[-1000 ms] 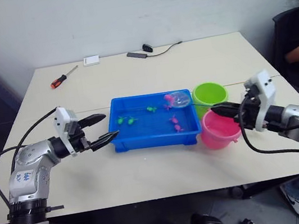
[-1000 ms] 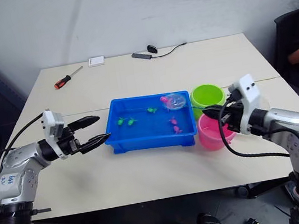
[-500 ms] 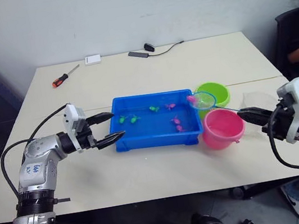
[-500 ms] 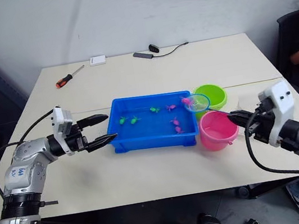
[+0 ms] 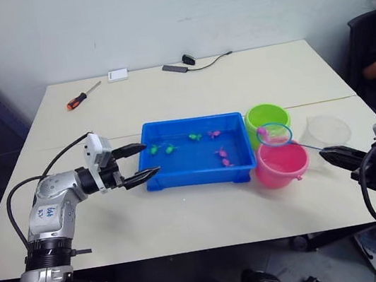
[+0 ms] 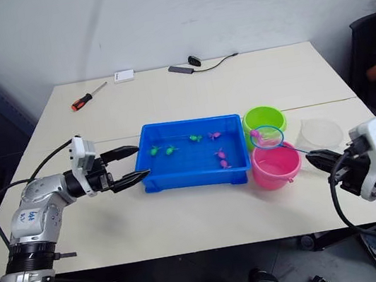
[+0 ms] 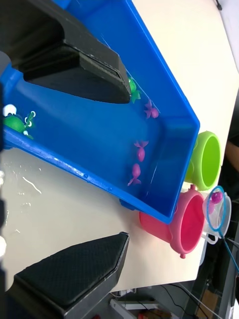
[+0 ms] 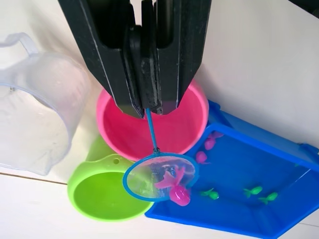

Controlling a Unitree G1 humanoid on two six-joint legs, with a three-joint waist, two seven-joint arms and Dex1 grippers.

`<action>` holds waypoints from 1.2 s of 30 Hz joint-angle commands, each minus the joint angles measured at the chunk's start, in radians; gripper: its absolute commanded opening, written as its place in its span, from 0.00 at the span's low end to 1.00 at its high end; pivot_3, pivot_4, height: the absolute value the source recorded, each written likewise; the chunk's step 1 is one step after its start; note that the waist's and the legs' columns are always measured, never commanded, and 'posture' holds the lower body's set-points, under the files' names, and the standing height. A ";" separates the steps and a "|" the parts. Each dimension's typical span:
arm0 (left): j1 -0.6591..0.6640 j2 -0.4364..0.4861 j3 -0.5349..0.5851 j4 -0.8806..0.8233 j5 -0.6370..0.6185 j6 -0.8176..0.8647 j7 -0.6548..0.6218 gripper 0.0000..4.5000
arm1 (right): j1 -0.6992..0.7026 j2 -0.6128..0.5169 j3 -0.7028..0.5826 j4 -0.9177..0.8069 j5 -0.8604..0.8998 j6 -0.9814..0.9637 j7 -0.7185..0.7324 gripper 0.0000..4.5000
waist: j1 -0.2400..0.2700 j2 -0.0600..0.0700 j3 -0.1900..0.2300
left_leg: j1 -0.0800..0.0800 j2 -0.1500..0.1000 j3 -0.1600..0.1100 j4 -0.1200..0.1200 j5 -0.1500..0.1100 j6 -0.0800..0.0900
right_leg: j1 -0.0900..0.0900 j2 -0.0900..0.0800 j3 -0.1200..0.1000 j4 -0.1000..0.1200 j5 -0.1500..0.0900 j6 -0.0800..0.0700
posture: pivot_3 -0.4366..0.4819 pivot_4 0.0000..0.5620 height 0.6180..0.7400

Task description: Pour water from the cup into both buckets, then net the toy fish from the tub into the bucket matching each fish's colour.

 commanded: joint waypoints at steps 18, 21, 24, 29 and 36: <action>-0.090 -0.024 -0.019 0.093 0.031 -0.052 -0.042 0.99 | 0.204 -0.020 -0.101 -0.107 -0.018 -0.104 -0.022 0.00 | 0.001 -0.004 0.002 | -0.001 0.000 0.000 0.000 0.000 0.000 | 0.000 0.000 0.000 -0.001 0.000 -0.001 | 0.48 0.27 1.00; -0.099 -0.027 -0.021 0.106 0.034 -0.057 -0.048 0.99 | 0.239 -0.037 -0.085 -0.121 -0.069 -0.150 -0.017 0.00 | 0.000 -0.004 0.002 | -0.001 0.000 0.000 0.000 0.000 0.000 | 0.000 0.000 0.000 -0.001 -0.001 -0.001 | 0.48 0.27 1.00; -0.106 -0.030 -0.023 0.116 0.038 -0.060 -0.053 0.99 | 0.269 -0.056 -0.063 -0.136 -0.137 -0.219 -0.009 0.00 | 0.000 -0.004 0.002 | -0.001 0.000 0.000 0.000 0.000 0.000 | 0.000 0.000 0.000 -0.001 -0.001 -0.001 | 0.48 0.27 1.00; -0.115 -0.038 -0.023 0.128 0.046 -0.063 -0.060 0.99 | 0.315 -0.093 -0.025 -0.148 -0.264 -0.321 0.000 0.00 | 0.001 -0.005 0.002 | -0.001 0.000 0.000 0.000 0.000 0.000 | 0.000 0.000 0.000 -0.001 -0.001 -0.001 | 0.48 0.27 1.00; -0.124 -0.051 -0.027 0.145 0.052 -0.071 -0.069 0.99 | 0.373 -0.127 0.023 -0.146 -0.478 -0.523 0.024 0.00 | 0.000 -0.005 0.002 | -0.002 -0.001 0.003 0.000 0.000 0.000 | 0.000 0.000 -0.001 -0.002 -0.001 0.000 | 0.48 0.27 1.00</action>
